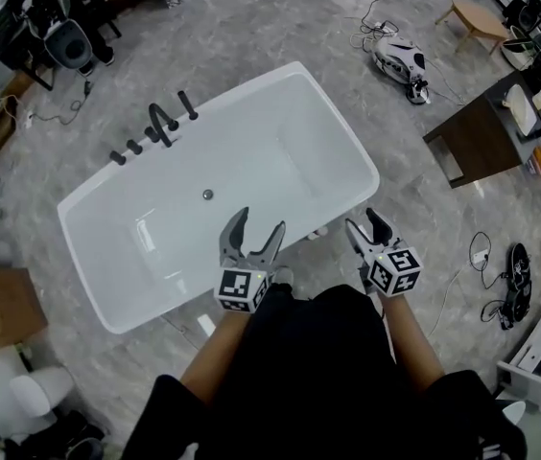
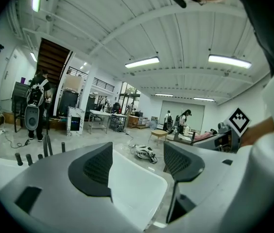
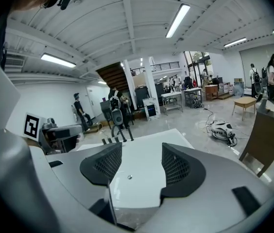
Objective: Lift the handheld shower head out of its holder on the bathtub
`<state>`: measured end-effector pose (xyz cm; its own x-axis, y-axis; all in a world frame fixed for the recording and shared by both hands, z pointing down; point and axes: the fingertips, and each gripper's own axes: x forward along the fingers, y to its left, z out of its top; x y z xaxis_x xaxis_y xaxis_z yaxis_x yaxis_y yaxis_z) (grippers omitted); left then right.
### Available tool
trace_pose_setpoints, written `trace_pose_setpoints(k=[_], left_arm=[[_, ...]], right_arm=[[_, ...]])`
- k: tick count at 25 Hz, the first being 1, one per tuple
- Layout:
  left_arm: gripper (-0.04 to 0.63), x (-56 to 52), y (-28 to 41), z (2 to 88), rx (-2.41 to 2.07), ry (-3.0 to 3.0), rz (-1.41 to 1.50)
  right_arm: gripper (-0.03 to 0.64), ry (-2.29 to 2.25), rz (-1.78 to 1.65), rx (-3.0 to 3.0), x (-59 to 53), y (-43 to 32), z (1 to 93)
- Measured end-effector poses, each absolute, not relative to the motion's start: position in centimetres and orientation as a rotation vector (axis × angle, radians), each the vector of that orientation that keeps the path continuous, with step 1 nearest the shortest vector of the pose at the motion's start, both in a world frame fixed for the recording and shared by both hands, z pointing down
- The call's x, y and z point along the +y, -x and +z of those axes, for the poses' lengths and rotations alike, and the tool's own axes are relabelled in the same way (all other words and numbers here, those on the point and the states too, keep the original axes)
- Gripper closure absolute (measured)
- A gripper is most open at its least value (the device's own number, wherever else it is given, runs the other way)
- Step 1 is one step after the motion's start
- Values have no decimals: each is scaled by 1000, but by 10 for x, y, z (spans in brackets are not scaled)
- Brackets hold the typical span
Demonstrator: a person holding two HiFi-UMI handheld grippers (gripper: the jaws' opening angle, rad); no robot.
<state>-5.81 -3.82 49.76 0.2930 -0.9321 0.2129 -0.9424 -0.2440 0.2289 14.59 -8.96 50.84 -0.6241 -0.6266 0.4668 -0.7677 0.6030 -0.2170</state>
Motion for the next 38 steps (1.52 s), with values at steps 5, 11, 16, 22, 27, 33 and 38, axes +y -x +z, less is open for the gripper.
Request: trace_pose_setpoints(k=[5,11,16,22,27,33,38], left_arm=[[290,-46,71,499,-1748,-2180,22],[290,-84,46,510,-1837,-2102,52],[284,-116,53,512,-1967,-1935,21],[284,-150,36,509,-2115,-1791,-33],[284,-170,34,506,-2188,-1702,-42],[284,-178,64,507,-2275,-1500,-119],[284,-211,102,521,-2295,-1527,-33]], right_arm=[[383,-1127,504,-2505,-127,-143,507],[383,-954,501,-2623,-192,-144,513],[383,-654,466,-2708,-241,-115,507],[383,-401,430,-2725,-285,-123,508],[383,-272,484,-2720,-304,-124,514],[383,-89,512,-2733,-302,-114,518],[383,-65,481,-2720,-298,-90,522]])
